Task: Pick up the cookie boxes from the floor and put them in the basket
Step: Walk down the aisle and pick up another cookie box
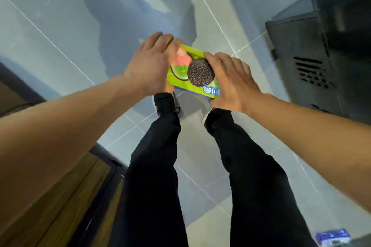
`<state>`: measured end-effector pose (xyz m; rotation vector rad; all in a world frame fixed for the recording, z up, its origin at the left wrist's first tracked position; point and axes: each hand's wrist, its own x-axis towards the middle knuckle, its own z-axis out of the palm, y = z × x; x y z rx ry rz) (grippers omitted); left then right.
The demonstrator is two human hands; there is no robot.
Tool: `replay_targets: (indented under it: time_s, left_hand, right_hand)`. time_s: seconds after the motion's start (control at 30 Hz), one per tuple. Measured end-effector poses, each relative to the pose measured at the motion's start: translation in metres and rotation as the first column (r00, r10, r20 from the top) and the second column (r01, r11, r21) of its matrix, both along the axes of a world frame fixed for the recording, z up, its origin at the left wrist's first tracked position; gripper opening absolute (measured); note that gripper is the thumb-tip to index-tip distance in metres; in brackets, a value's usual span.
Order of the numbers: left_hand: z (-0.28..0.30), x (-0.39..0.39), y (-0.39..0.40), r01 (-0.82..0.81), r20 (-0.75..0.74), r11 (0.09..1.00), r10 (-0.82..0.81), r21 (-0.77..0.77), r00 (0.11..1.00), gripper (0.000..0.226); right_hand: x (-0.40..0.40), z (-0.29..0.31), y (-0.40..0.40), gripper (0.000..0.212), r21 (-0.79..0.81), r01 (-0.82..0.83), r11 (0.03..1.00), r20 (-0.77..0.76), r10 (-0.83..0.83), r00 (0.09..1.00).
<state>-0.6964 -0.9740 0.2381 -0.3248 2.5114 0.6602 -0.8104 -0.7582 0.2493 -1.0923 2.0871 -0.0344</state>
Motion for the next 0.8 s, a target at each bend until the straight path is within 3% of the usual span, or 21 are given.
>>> replay_targets:
  time_s: [0.1, 0.23, 0.43, 0.53, 0.6, 0.7, 0.8]
  left_hand:
    - [0.113, 0.011, -0.008, 0.009, 0.015, 0.999, -0.008, -0.035, 1.0, 0.106]
    - [0.232, 0.009, -0.012, 0.118, -0.047, 0.993, -0.119, -0.016, 0.992, 0.106]
    - [0.325, -0.016, 0.035, 0.389, -0.093, 0.921, -0.387, 0.009, 0.917, 0.115]
    - [0.36, -0.033, 0.07, 0.552, -0.063, 0.833, -0.55, 0.038, 0.833, 0.123]
    - [0.379, -0.047, 0.099, 0.651, 0.002, 0.756, -0.653, 0.071, 0.757, 0.126]
    - [0.411, -0.055, 0.169, 0.834, 0.025, 0.538, -0.842, 0.125, 0.539, 0.117]
    - [0.446, -0.044, 0.269, 0.966, -0.021, 0.238, -0.97, 0.098, 0.241, 0.094]
  right_hand:
    - [0.014, 0.098, -0.012, 0.12, -0.021, -0.013, 1.0, 0.023, 0.014, 1.0]
    - [0.037, 0.215, -0.003, 0.118, -0.037, 0.105, 0.994, -0.02, -0.105, 0.994]
    - [0.077, 0.325, 0.061, 0.122, -0.007, 0.366, 0.931, -0.097, -0.365, 0.926]
    - [0.106, 0.369, 0.099, 0.122, 0.01, 0.545, 0.838, -0.069, -0.543, 0.837]
    - [0.129, 0.392, 0.122, 0.118, 0.008, 0.665, 0.747, -0.046, -0.664, 0.746]
    - [0.189, 0.425, 0.168, 0.114, -0.002, 0.841, 0.541, -0.038, -0.84, 0.541]
    - [0.26, 0.452, 0.219, 0.114, -0.031, 0.964, 0.266, -0.056, -0.963, 0.264]
